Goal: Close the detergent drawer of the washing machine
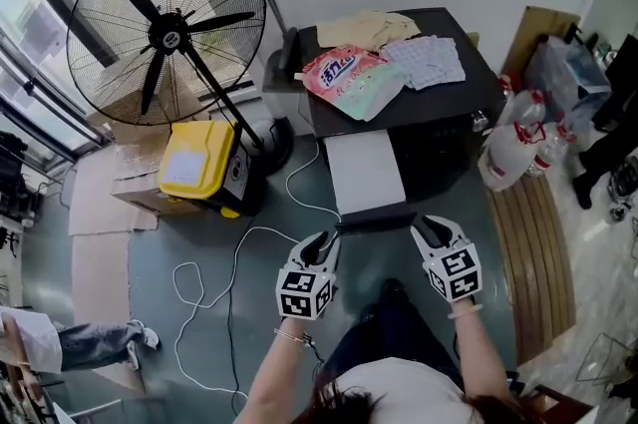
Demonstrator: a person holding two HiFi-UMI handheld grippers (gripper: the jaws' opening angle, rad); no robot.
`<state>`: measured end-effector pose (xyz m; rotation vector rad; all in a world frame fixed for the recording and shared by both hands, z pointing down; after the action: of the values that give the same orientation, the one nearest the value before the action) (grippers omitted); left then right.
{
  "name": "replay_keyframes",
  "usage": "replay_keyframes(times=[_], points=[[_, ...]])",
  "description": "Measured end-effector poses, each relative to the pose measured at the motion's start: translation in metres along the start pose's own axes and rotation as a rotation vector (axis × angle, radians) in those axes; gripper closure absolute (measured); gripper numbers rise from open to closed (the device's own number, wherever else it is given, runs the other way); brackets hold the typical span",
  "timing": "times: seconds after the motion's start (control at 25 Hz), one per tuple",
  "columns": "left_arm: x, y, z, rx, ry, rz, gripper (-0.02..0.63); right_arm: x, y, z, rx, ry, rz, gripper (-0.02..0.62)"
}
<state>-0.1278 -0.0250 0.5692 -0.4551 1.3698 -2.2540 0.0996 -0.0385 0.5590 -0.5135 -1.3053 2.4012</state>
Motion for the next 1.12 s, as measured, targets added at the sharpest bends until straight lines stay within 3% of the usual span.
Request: replay_keyframes(times=[0.56,1.12], points=[[0.012,-0.039,0.036,0.107,0.005,-0.064,0.480,-0.026,-0.038,0.038,0.136,0.047,0.025,0.453],[0.007,-0.046,0.061,0.153,-0.002,-0.062,0.478,-0.031,-0.042,0.057,0.146,0.128,0.002,0.467]])
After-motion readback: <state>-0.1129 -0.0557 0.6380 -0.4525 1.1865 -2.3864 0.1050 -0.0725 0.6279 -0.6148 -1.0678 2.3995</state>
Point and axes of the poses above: the fingertips, and each gripper's own axes: z forward along the fingers, x to its left, y out of its top, the point moved 4 cm from there along -z, backward along the fingers, and after that the axes turned 9 degrees about z, right-handed, at the moved point
